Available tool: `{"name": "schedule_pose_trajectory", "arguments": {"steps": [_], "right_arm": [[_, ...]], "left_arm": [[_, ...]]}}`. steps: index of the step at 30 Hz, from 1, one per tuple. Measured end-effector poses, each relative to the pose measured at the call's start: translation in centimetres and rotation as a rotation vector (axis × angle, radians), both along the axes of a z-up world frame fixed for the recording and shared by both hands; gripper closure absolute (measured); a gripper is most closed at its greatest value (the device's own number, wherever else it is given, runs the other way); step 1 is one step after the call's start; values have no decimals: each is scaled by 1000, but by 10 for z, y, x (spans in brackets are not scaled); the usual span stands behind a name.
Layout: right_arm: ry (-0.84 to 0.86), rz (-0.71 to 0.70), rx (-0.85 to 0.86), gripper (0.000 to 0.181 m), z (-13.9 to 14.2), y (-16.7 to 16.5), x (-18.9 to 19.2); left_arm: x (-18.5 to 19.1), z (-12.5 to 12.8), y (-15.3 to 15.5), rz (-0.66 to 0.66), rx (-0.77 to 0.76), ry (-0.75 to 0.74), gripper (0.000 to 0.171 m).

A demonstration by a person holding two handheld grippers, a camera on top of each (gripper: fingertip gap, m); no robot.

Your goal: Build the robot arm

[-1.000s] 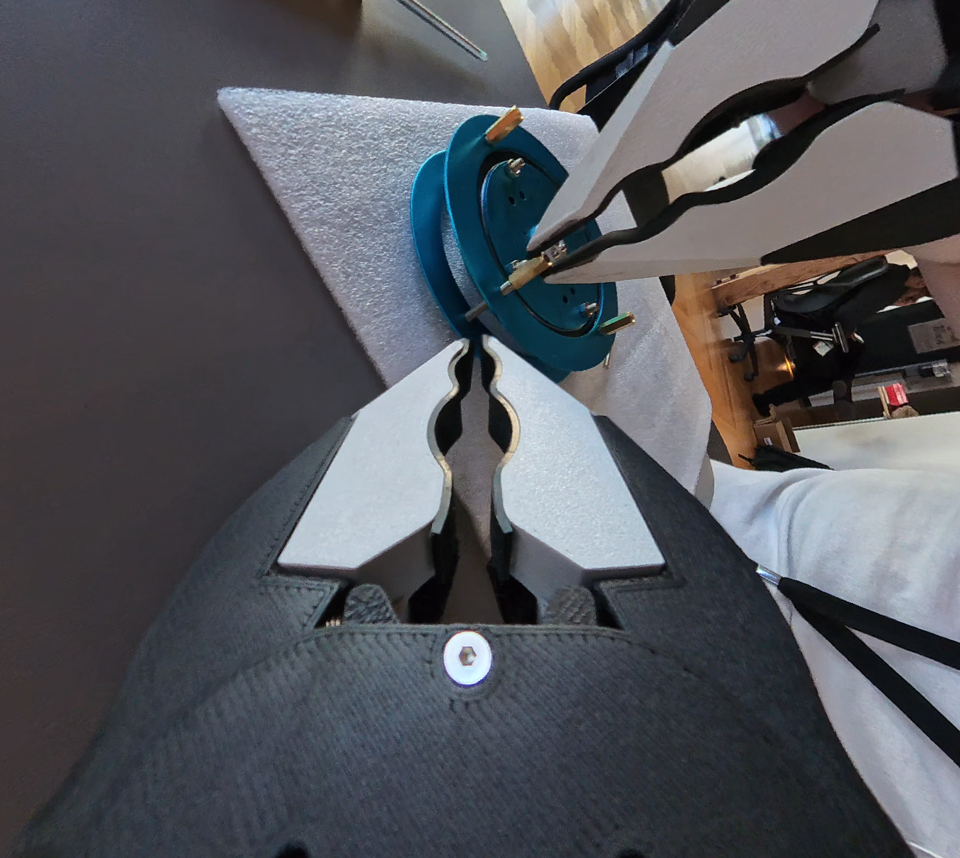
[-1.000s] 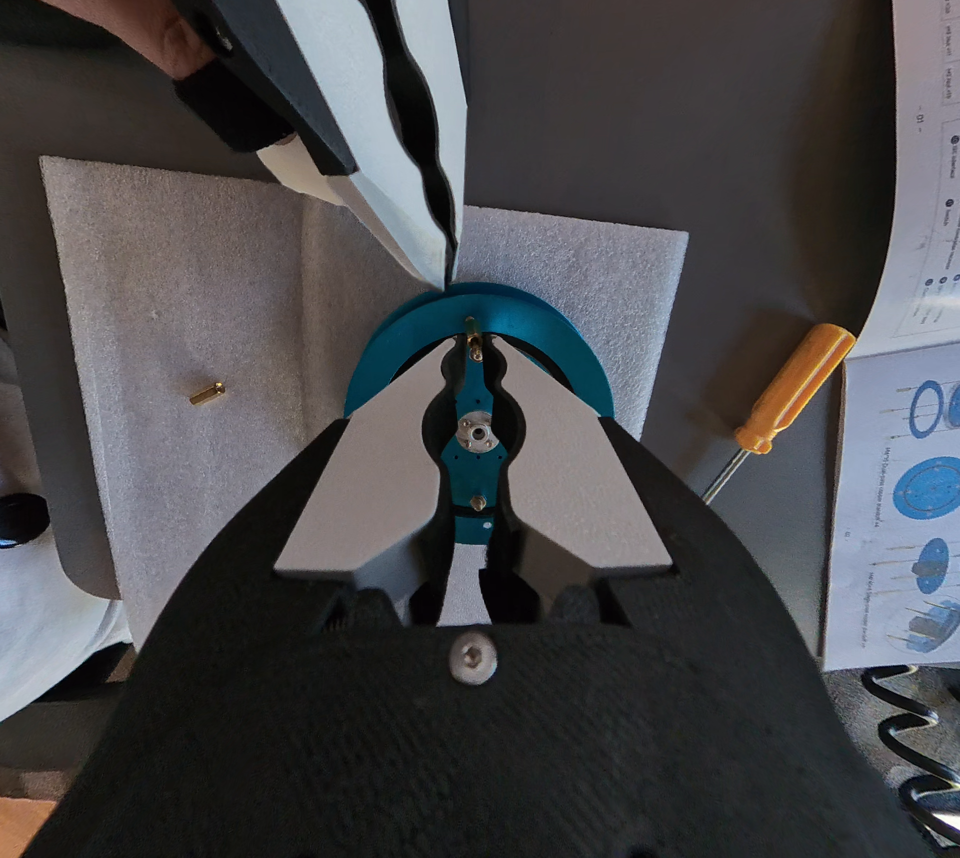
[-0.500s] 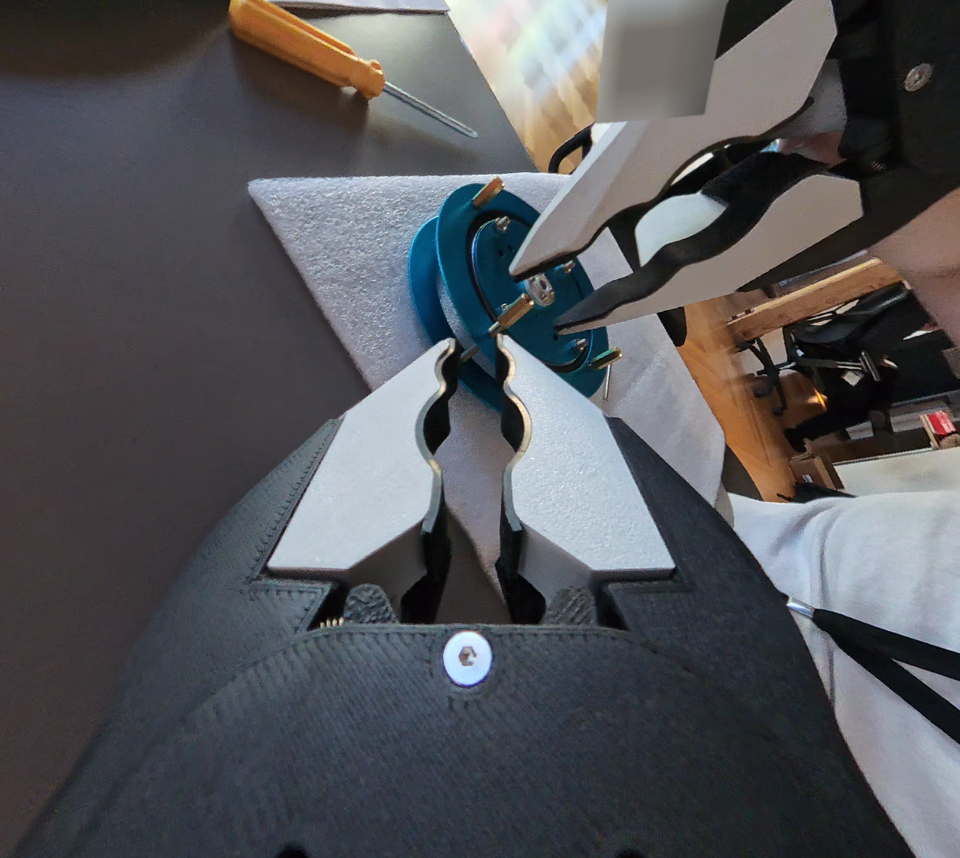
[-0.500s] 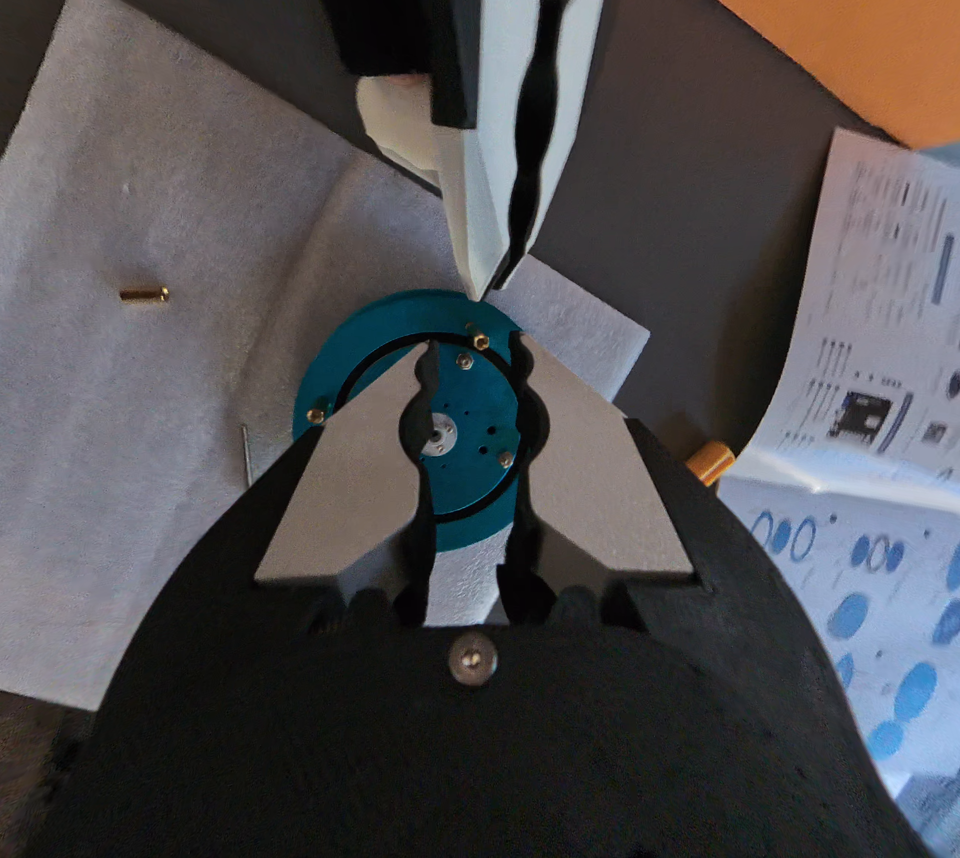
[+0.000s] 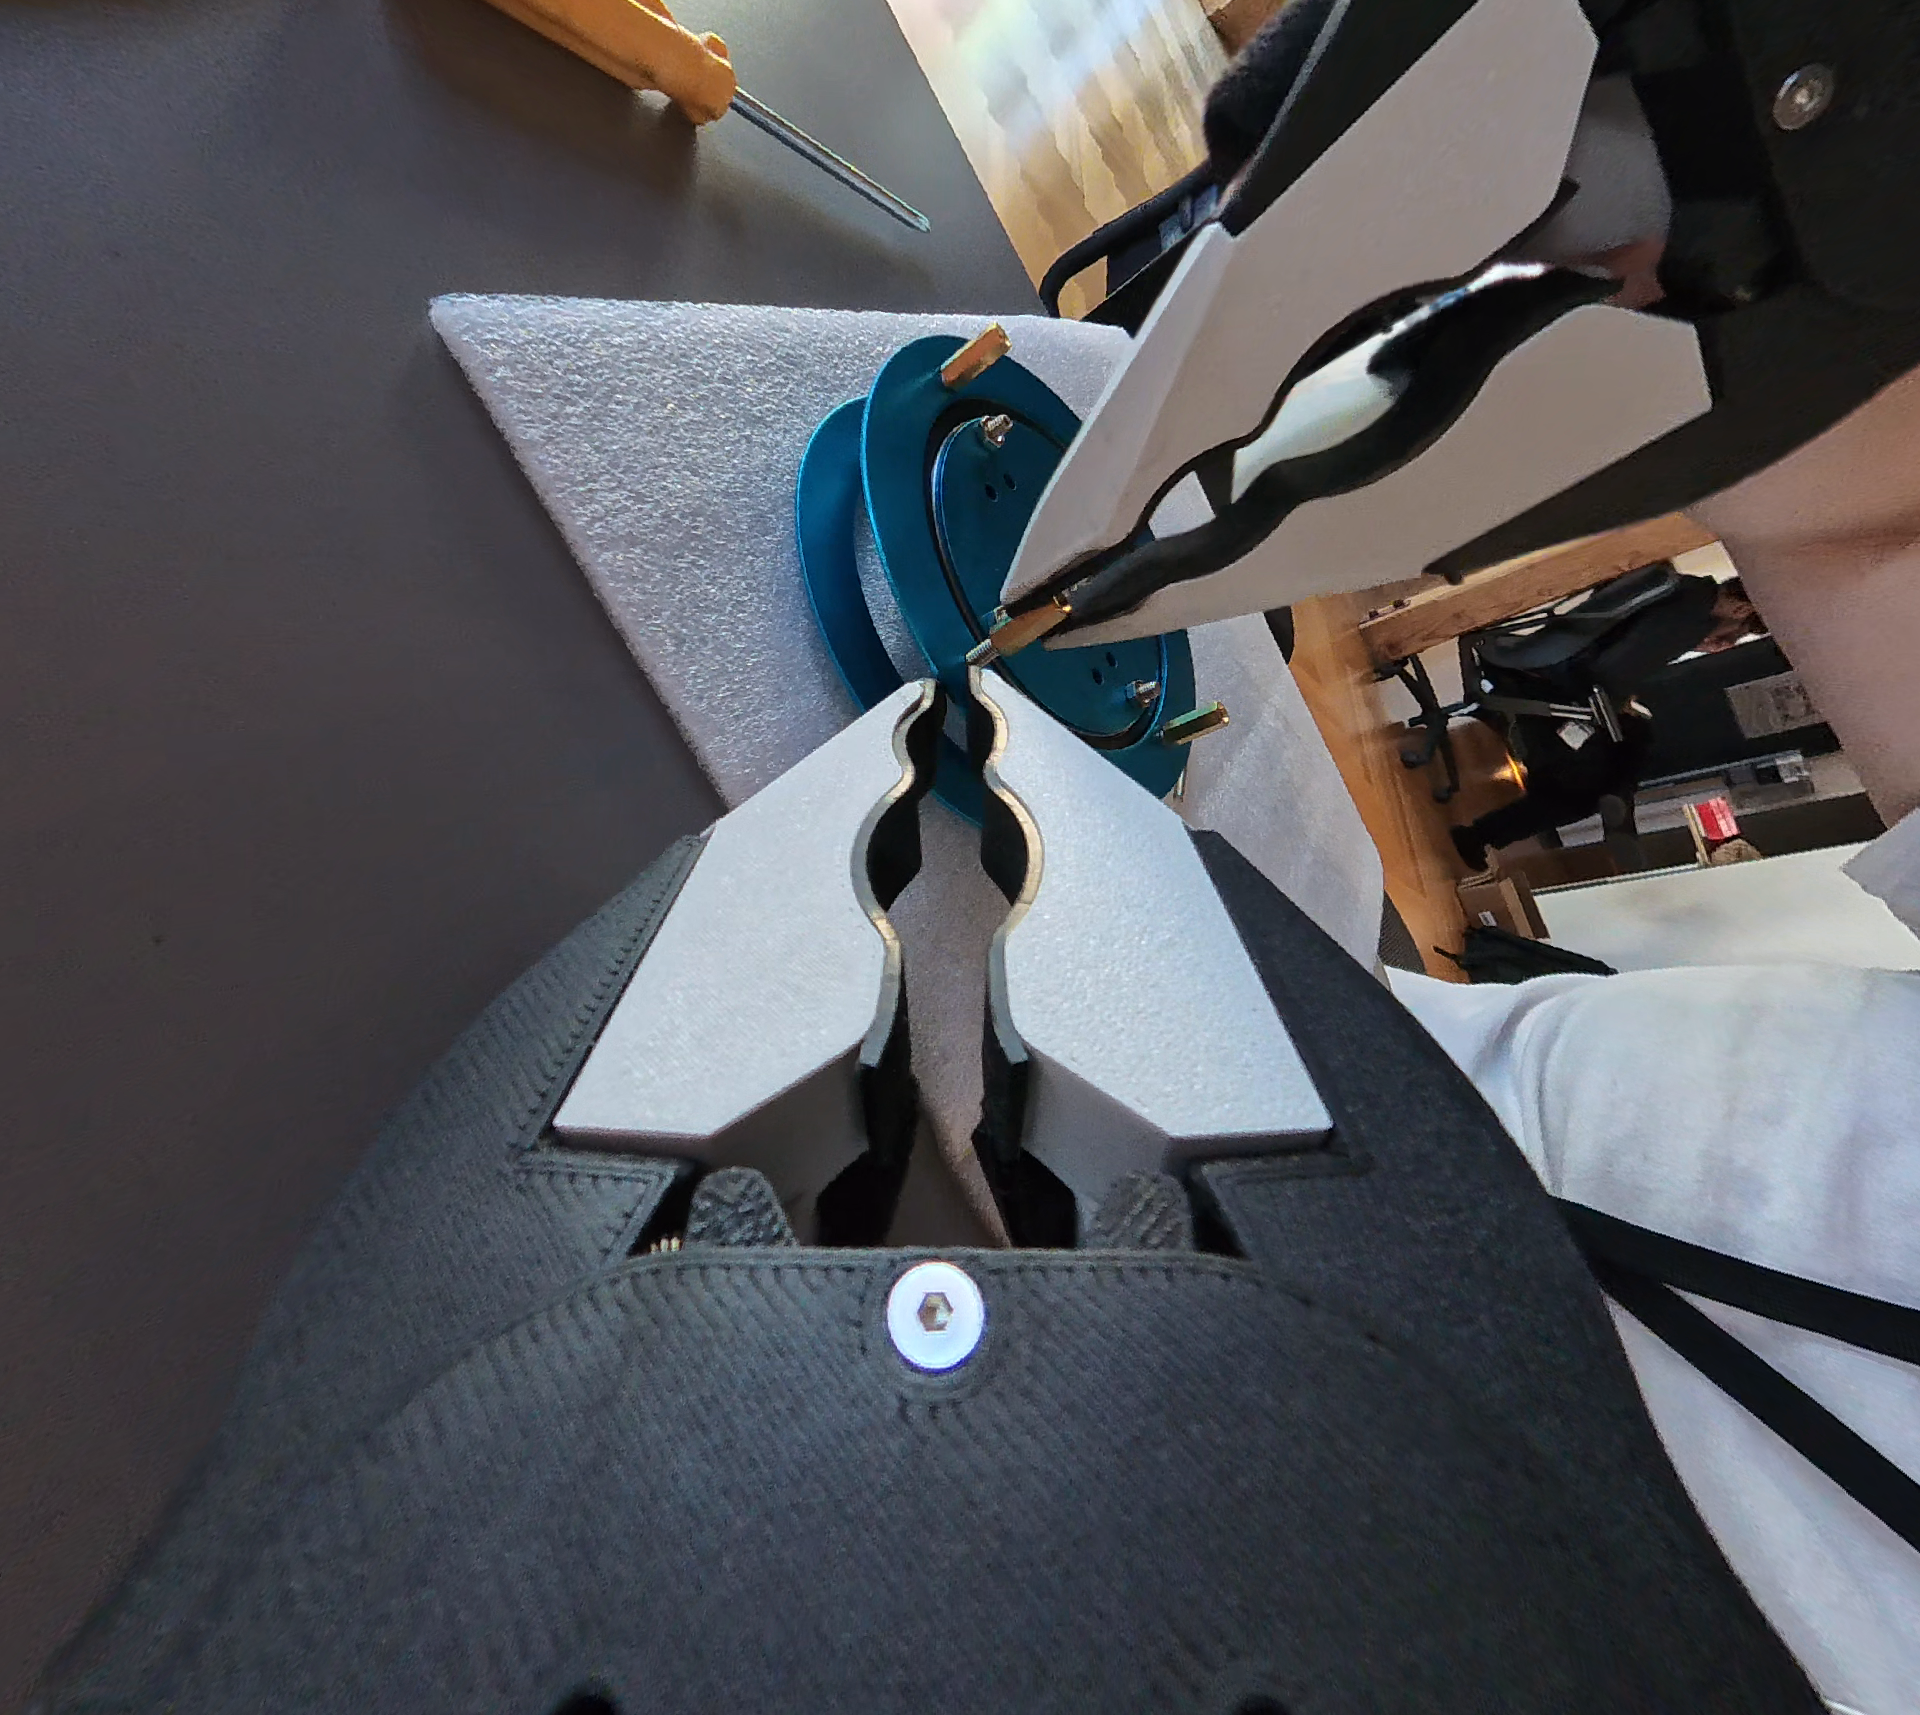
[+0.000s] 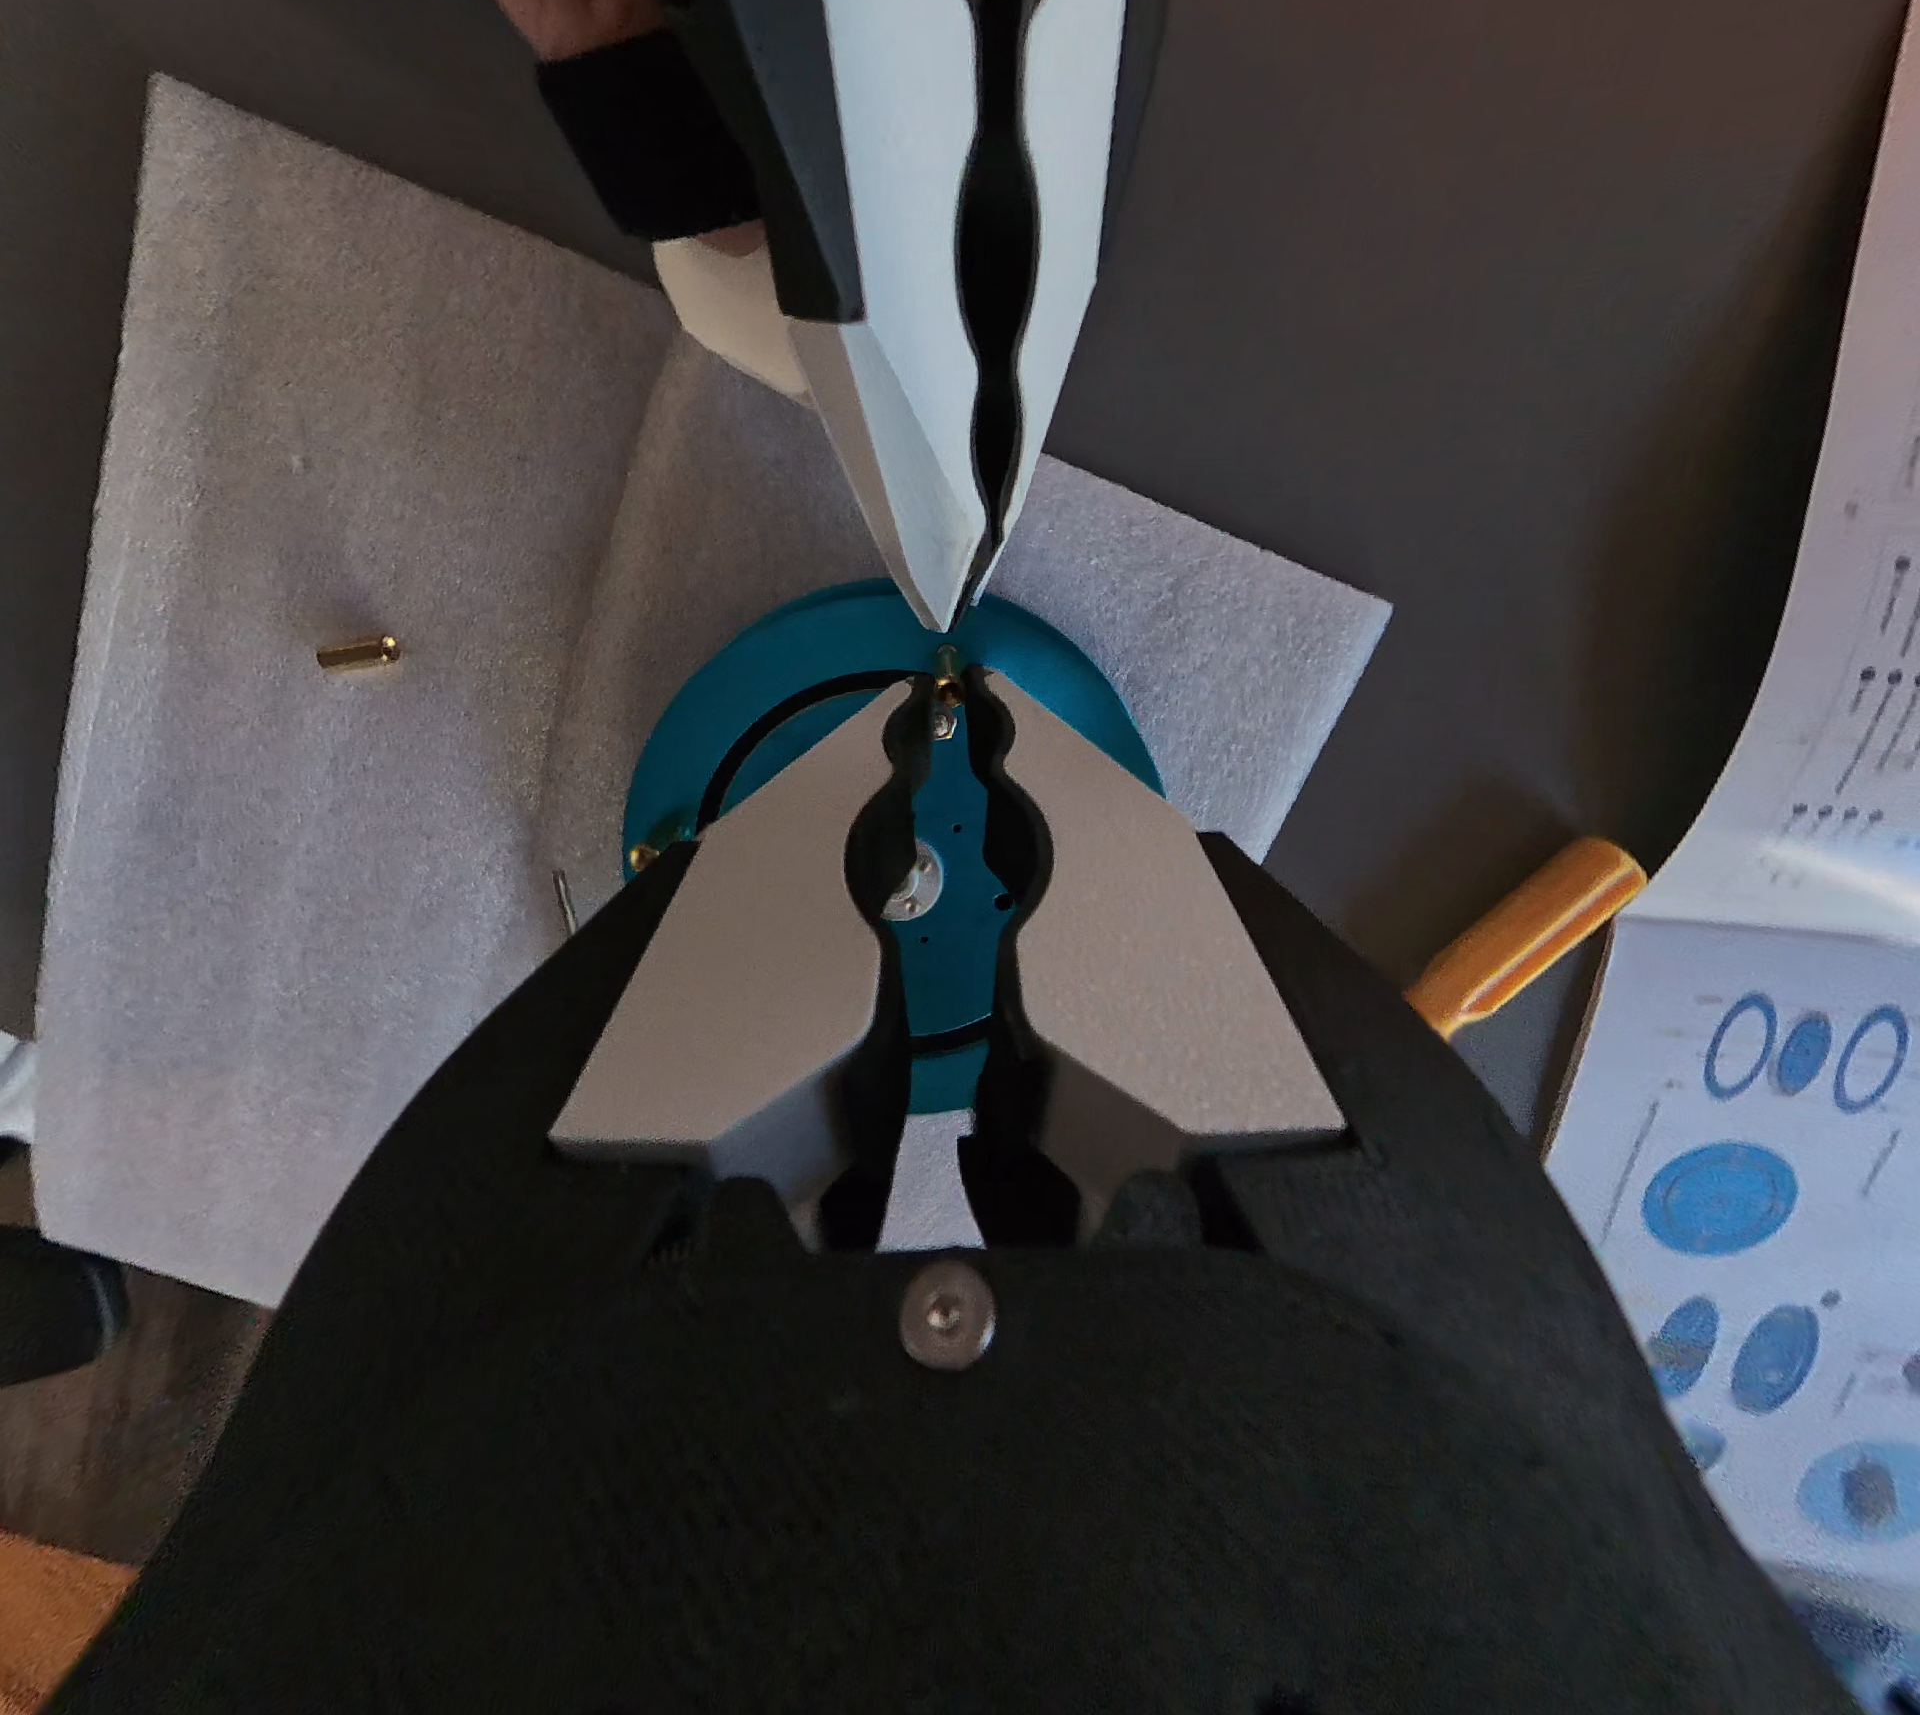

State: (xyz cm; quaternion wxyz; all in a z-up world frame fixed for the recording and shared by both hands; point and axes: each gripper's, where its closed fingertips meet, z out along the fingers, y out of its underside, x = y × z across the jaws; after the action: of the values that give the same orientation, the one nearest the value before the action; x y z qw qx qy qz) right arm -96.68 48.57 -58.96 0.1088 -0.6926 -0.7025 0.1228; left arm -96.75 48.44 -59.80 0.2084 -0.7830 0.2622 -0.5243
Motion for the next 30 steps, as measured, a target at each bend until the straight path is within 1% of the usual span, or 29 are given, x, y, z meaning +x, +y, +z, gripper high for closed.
{"name": "schedule_pose_trajectory", "arguments": {"steps": [1, 4, 5, 6, 7, 8, 9, 12, 13, 15, 18, 19, 20, 21, 22, 24, 25, 27, 28, 29, 30], "right_arm": [[-13, -53, 4, 176, 0, 1, 0], [-10, -326, -38, 176, -1, 0, 0], [0, -378, -42, 176, -1, 0, 1], [7, -390, -37, 175, 0, 0, 1], [9, -361, -27, 176, 0, 0, 1], [10, -291, -12, 175, 1, -1, 0], [6, -194, 8, 172, 3, -1, 0], [-14, 171, 98, 168, 7, -4, 6], [-14, 245, 139, 169, 8, -3, 5], [-15, 300, 177, 169, 9, -1, 1], [-41, 295, 130, 169, 6, -4, -3], [-60, 297, 133, 170, 5, -3, -2], [-81, 301, 138, 175, 3, -2, 0], [-83, 292, 138, 176, 3, -2, 0], [-84, 268, 126, 177, 3, -3, -1], [-97, 150, 81, 176, 2, -3, -1], [-105, 56, 60, 176, 2, -1, 0], [-103, -228, -6, 176, 1, 1, -1], [-100, -319, -40, 176, 1, -2, -1], [-103, -335, -42, 176, 1, -4, 1], [-102, -294, -10, 176, 2, -3, 1]], "left_arm": [[0, 0, 0, 1, -1, 1, 170], [0, 0, 0, 1, -1, -1, 171], [0, 0, 0, 0, 0, -2, 171], [0, 1, 0, -1, 3, -2, 171], [0, 1, -1, -1, 4, -2, 171], [0, 1, -1, -2, 5, 0, 171], [0, 1, -1, -3, 5, 0, 171], [0, 1, -1, -4, 6, 0, 171], [0, 1, -1, -4, 7, 0, 171], [0, 1, -2, -5, 8, 0, 171], [0, 1, -2, -6, 9, 0, 171], [0, 1, -2, -6, 10, 0, 171], [0, 1, -2, -5, 10, 1, 171], [0, 1, -2, -5, 10, 1, 171], [0, 1, -2, -6, 11, 2, 171], [0, 0, -2, -7, 19, 9, 171], [-1, 0, -1, -5, 26, 15, 171], [-1, 0, 0, 1, 38, 21, 171], [-1, 0, -1, -9, 36, 19, 171], [-1, 1, -3, -16, 34, 16, 171], [0, 1, -3, -17, 35, 13, 171]]}}
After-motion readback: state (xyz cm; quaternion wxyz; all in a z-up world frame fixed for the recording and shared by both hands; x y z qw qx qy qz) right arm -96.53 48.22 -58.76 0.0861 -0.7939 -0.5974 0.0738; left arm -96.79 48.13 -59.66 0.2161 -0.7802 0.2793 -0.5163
